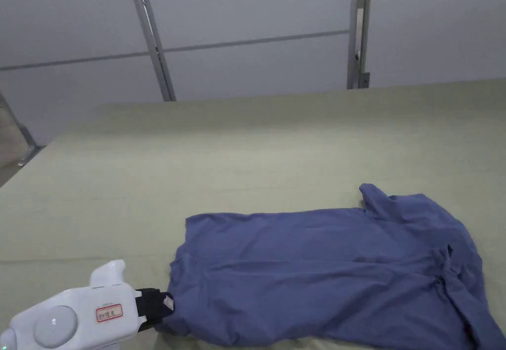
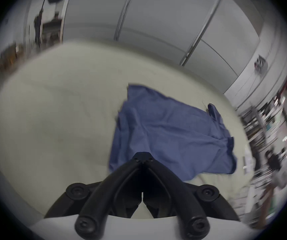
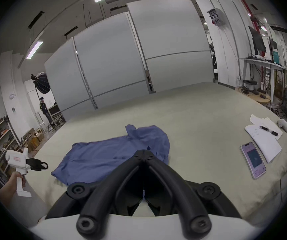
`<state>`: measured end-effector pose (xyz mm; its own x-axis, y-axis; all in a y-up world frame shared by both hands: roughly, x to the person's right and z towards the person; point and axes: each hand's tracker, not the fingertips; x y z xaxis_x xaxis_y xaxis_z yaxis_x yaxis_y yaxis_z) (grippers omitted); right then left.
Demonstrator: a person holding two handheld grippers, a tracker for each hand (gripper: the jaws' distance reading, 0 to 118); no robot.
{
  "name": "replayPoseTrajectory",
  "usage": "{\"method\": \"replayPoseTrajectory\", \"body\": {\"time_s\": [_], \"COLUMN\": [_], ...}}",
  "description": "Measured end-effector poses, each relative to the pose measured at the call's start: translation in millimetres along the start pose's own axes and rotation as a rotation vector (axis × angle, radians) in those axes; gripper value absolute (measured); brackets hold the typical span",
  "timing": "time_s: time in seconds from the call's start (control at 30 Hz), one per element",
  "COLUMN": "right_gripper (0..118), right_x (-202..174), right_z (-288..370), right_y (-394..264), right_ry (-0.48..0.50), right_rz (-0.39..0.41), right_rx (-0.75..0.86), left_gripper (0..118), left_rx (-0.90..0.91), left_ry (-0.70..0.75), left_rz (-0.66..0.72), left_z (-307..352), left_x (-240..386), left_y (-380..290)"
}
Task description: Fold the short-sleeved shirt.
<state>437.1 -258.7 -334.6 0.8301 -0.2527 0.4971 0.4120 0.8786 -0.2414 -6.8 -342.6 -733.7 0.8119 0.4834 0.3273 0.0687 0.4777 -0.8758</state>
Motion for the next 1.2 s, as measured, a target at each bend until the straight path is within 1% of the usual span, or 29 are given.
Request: {"method": "replayPoseTrajectory", "body": {"time_s": [0.03, 0.07, 0.1, 0.13, 0.23, 0.3, 0.33, 0.4, 0.43, 0.47, 0.5, 0.53, 0.57, 0.6, 0.7, 0.77, 0.8, 0.87, 0.9, 0.93, 0.97, 1.0, 1.03, 1.07, 1.1, 1.13, 1.17, 1.2], "right_gripper": [2, 2, 2, 2, 2, 2, 2, 2, 2, 2, 2, 2, 2, 2, 2, 2, 2, 2, 22, 73, 118, 114, 115, 115, 111, 97, 94, 77], "right_x": [0.7, 0.5, -0.9, -0.9, 0.3, -1.6, -2.8, -3.5, -5.0, -6.7, -5.7, -5.6, -5.9, -5.3, 1.0, 4.7, 5.7, 5.9, 6.5, 8.3, 10.7, 10.0, 23.2, 28.6, 32.9, 36.5, 29.7, 25.9], "right_z": [2.4, 4.7, 3.7, 3.8, 1.7, -1.5, -2.7, -4.8, -5.5, -6.3, -7.4, -9.9, -14.1, -20.1, -37.0, -46.5, -51.2, -62.2, -70.0, -80.0, -99.5, -103.4, -115.7, -129.8, -141.5, -145.4, -159.2, -156.3], "right_y": [-1.4, -2.5, -3.7, -4.1, -8.7, -10.5, -11.2, -14.9, -15.2, -15.8, -18.4, -19.5, -21.1, -23.7, -36.0, -43.9, -46.9, -51.4, -54.8, -58.7, -67.2, -74.0, -84.7, -92.2, -99.9, -107.0, -110.9, -107.6], "right_ry": [0.005, 0.004, -0.005, -0.009, -0.013, -0.013, -0.014, -0.010, -0.007, -0.004, -0.005, -0.004, -0.005, -0.011, -0.011, -0.024, -0.025, -0.027, -0.027, 0.000, 0.026, 0.060, 0.022, -0.020, -0.020, 0.025, -0.046, -0.007], "right_rz": [0.005, 0.013, 0.020, 0.028, 0.037, 0.038, 0.035, 0.030, 0.029, 0.029, 0.031, 0.033, 0.034, 0.031, -0.003, -0.022, -0.025, -0.022, -0.006, 0.021, 0.030, 0.033, 0.044, 0.038, 0.008, -0.070, -0.053, 0.028], "right_rx": [-0.007, -0.011, -0.022, -0.037, -0.064, -0.088, -0.096, -0.100, -0.103, -0.106, -0.106, -0.108, -0.117, -0.131, -0.185, -0.209, -0.213, -0.211, -0.211, -0.218, -0.263, -0.244, -0.311, -0.404, -0.501, -0.564, -0.483, -0.399], "left_gripper": [4, 46, 118, 118, 118, 118, 114, 88, 75, 56, 14, 10, 10, 10, 10, 10, 10, 10, 10, 10, 10, 10, 10, 10, 10, 10, 10, 10], "left_rx": [-0.004, -0.001, -0.028, 0.062, -0.044, -0.107, -0.126, -0.127, -0.106, -0.077, -0.047, -0.046, -0.047, -0.022, -0.047, -0.051, -0.028, -0.023, -0.019, -0.005, -0.005, -0.003, -0.005, -0.018, -0.021, -0.024, -0.029, -0.036], "left_ry": [0.028, 0.085, 0.131, 0.123, 0.140, 0.160, 0.167, 0.206, 0.276, 0.281, 0.219, 0.116, 0.059, 0.090, 0.087, 0.085, 0.101, 0.112, 0.109, 0.113, 0.112, 0.112, 0.112, 0.105, 0.103, 0.103, 0.110, 0.113], "left_rz": [0.039, 0.034, 0.017, -0.006, -0.003, -0.041, -0.062, -0.104, -0.134, -0.144, -0.119, -0.048, 0.056, 0.068, 0.011, -0.042, -0.083, -0.106, -0.104, -0.117, -0.116, -0.118, -0.121, -0.114, -0.115, -0.116, -0.126, -0.126], "left_z": [-6.3, -11.0, -21.3, -19.3, -38.0, -51.4, -56.2, -62.0, -59.6, -55.8, -49.3, -44.8, -40.3, -39.7, -34.7, -30.2, -28.5, -27.7, -27.6, -27.8, -29.1, -29.3, -30.7, -32.3, -32.7, -33.2, -33.7, -34.4], "left_x": [-5.2, -7.1, -9.6, -14.2, -3.0, 6.3, 14.5, 23.8, 27.4, 24.1, 20.2, 14.5, 11.2, 1.2, -2.2, 18.3, 22.0, 25.0, 25.3, 25.5, 26.0, 28.9, 29.9, 30.7, 31.0, 27.5, 26.9, 26.5], "left_y": [0.0, -1.8, -2.8, -7.4, -13.4, -19.5, -11.6, -16.2, -17.5, -17.9, -16.4, -13.9, -13.1, -10.5, -4.1, -14.2, -11.8, -8.2, -6.7, -4.3, -3.9, -4.4, -4.8, -6.3, -7.9, -5.9, -6.5, -8.0]}}
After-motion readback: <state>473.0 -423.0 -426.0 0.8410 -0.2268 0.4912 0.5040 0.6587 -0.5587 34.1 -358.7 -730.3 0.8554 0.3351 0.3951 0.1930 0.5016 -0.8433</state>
